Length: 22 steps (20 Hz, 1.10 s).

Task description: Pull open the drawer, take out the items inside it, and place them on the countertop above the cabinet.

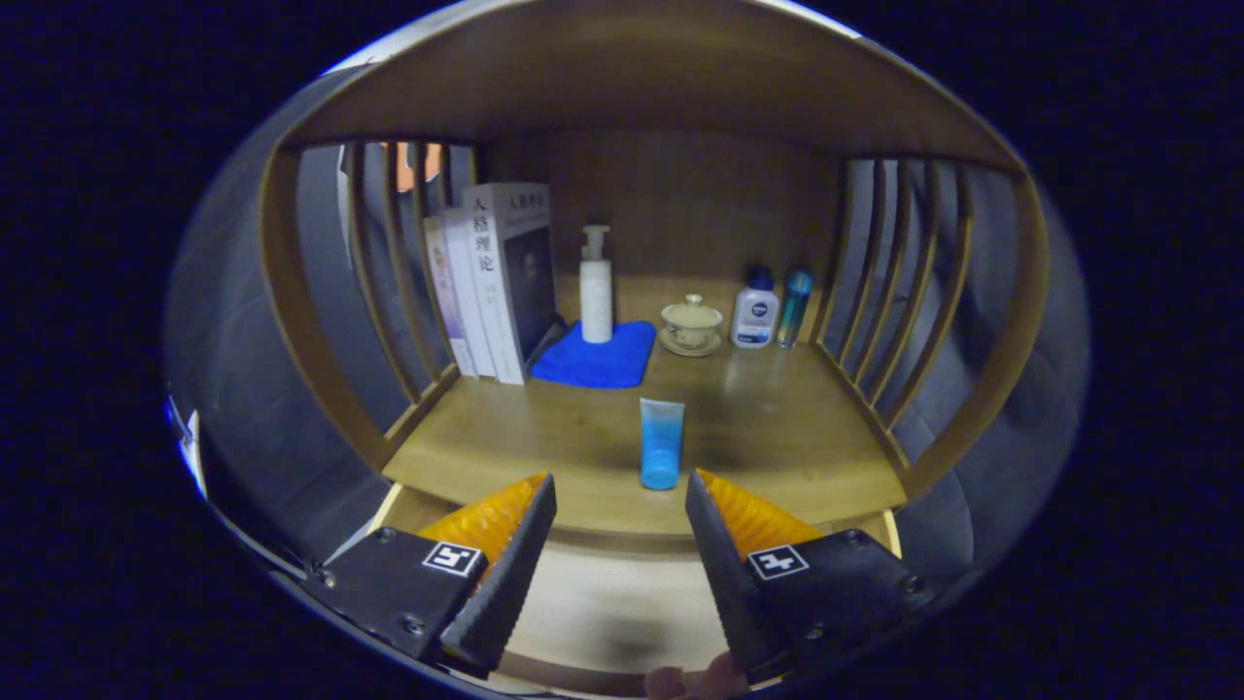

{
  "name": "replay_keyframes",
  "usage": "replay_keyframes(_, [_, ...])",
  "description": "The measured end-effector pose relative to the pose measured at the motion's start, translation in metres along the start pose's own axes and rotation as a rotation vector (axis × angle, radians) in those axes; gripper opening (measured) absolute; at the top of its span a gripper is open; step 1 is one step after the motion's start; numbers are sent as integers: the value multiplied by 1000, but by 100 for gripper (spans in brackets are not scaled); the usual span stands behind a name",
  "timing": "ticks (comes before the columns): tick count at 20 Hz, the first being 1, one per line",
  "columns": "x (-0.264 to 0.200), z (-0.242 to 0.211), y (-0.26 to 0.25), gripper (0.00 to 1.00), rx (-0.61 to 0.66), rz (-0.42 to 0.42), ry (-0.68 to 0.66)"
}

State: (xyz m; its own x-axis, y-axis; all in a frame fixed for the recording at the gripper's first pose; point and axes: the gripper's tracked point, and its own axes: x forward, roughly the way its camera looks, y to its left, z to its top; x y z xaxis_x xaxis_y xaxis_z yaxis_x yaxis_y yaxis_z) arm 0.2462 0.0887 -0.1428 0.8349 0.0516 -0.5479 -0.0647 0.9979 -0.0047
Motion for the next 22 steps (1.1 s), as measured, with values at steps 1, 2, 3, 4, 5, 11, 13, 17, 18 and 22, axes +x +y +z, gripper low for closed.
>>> replay_keyframes(1, [-13, -2, 2, 86, -7, 6, -22])
replay_keyframes(2, [-24, -6, 5, 85, -13, 14, -44])
replay_keyframes(3, [-36, -11, 8, 86, -16, 21, -63])
replay_keyframes(4, [-46, -15, 9, 88, -19, 27, -84])
replay_keyframes(5, [-57, -21, 11, 93, -24, 32, -100])
replay_keyframes(11, [-93, -67, 16, 95, -40, 32, -179])
replay_keyframes(13, [-96, -87, 19, 97, -33, 37, -190])
replay_keyframes(17, [-94, -132, 11, 98, -30, -14, -191])
replay_keyframes(18, [-94, -142, 9, 98, -21, -26, -200])
replay_keyframes(22, [-92, -166, 4, 98, -6, -70, -277])
